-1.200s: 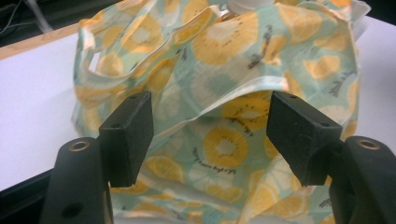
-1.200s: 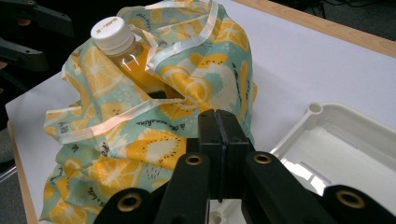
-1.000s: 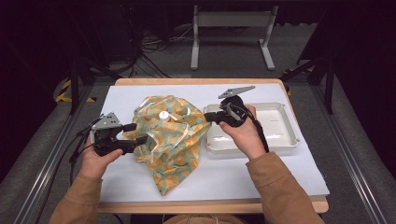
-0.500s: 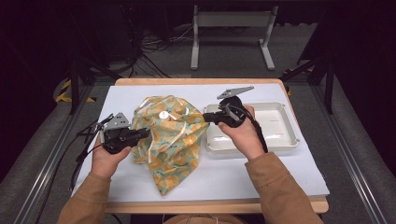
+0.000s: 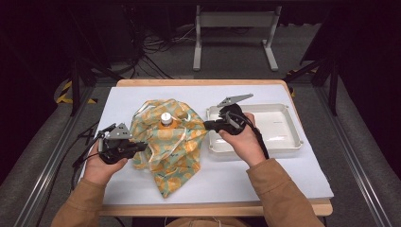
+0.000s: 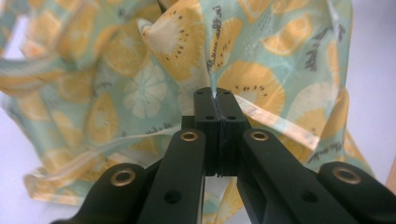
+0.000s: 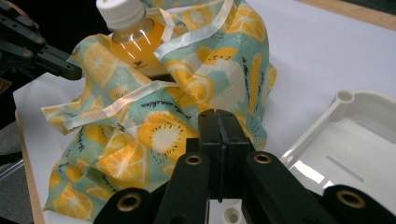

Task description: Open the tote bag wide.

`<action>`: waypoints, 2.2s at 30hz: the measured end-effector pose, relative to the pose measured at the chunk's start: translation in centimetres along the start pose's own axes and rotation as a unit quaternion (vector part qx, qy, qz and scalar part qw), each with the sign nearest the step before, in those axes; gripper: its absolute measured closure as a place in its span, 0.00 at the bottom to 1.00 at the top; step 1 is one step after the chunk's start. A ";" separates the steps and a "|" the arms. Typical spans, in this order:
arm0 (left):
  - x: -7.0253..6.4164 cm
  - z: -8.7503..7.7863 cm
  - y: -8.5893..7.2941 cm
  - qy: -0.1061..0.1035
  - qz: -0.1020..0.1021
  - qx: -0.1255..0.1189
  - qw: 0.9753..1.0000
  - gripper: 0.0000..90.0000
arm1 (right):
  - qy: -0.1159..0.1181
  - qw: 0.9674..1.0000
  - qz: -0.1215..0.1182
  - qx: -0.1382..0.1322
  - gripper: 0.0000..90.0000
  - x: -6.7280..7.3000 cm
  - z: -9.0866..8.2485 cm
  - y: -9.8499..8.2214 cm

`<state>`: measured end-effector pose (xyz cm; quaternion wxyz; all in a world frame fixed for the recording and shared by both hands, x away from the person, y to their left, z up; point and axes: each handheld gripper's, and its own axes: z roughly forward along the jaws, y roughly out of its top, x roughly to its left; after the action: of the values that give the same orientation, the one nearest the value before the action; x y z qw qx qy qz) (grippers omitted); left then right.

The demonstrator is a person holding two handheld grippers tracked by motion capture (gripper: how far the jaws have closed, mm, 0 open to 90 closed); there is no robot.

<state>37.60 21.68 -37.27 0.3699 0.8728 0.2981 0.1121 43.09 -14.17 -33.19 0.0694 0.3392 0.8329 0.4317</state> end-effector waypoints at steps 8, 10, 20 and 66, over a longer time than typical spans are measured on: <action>0.9 1.9 -1.1 -0.016 -0.023 0.031 0.999 0.99 | 0.004 1.000 0.007 0.021 1.00 -0.2 1.3 -1.6; 1.2 2.3 -1.5 -0.019 -0.031 0.038 0.999 0.99 | 0.007 1.000 0.009 0.027 1.00 -0.2 1.8 -2.0; 2.0 3.9 -2.4 -0.023 -0.056 0.077 0.995 0.98 | 0.013 0.998 0.010 0.053 1.00 0.1 3.6 -3.5; 3.1 -2.0 -4.0 -0.008 -0.091 -0.127 0.988 0.71 | 0.060 0.994 -0.068 -0.059 0.62 2.1 -1.9 0.6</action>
<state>37.47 26.86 -38.78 0.4885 0.7893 0.3562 0.1076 41.08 -13.89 -31.17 0.0681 0.2506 0.8299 0.4938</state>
